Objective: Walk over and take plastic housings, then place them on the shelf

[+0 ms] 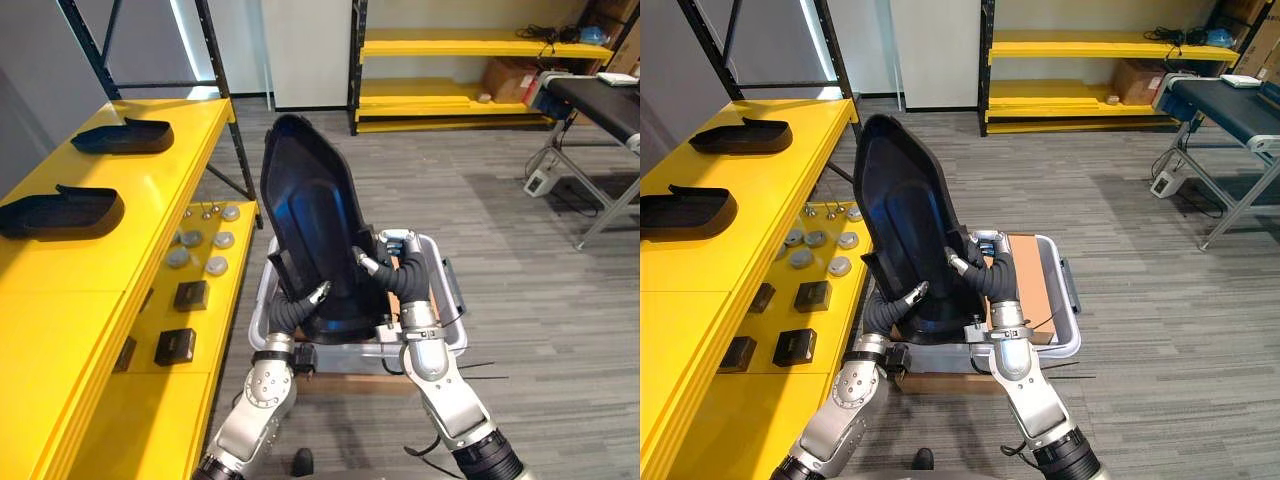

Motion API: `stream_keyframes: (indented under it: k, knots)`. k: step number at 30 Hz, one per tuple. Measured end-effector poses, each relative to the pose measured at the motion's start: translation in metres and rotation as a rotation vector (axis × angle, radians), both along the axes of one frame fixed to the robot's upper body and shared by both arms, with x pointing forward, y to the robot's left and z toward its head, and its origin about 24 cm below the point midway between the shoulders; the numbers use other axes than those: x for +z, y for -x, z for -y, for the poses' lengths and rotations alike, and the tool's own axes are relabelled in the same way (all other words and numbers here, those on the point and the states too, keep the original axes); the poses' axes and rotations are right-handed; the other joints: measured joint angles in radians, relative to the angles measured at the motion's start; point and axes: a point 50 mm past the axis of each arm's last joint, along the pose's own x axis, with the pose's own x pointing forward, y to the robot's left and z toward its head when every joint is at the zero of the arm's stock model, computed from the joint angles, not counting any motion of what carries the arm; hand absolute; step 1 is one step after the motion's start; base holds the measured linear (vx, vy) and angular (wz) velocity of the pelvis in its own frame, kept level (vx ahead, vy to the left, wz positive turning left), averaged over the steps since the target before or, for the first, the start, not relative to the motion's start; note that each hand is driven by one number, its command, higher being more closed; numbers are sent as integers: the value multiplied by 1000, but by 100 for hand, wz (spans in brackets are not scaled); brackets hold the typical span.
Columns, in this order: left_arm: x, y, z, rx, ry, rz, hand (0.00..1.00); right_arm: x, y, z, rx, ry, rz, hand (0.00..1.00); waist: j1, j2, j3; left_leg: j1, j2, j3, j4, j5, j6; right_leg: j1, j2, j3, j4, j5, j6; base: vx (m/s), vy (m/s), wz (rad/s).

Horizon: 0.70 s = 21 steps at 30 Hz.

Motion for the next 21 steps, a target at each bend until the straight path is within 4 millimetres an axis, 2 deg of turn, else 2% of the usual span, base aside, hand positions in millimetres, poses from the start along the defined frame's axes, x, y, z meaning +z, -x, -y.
stream_keyframes:
  k: [4,8,11,15,18,20,21]
  knots:
    - [-5,-2,0,0,-1,-18,100,18,2,9,9,-51,68,0,2,0,0,1,0,-3,0,1,1,0,0,-1,0,0,0,0,0,0]
    - [-17,3,-8,51,-16,-67,100,49,9,27,-23,-146,220,0,-1,-1,-1,1,0,-2,-1,1,1,0,0,1,0,-2,-2,0,0,0]
    - [-24,4,-16,84,-32,-100,100,59,11,41,-65,-186,275,0,-1,-2,-1,1,1,0,-1,1,1,-1,0,2,-1,-2,-2,0,0,0]
    - [-29,7,-27,148,-20,-124,100,62,13,65,-181,-215,305,0,-1,-2,-1,1,1,7,-1,1,1,-2,0,7,-2,0,0,0,0,-2]
    - [-33,11,-37,204,-9,-143,100,58,19,96,-337,-213,305,0,0,-3,-1,1,1,9,-1,1,0,-3,0,7,-2,0,1,0,0,0]
    - [-36,16,-46,244,-16,-156,100,45,29,125,-496,-198,260,0,-2,-3,-1,0,1,9,-1,0,0,-3,0,7,-3,0,1,0,0,0]
    - [-36,17,-48,254,-16,-159,100,38,30,133,-540,-193,234,0,-3,-4,-1,0,1,9,-1,0,0,-3,0,7,-3,0,1,0,0,0]
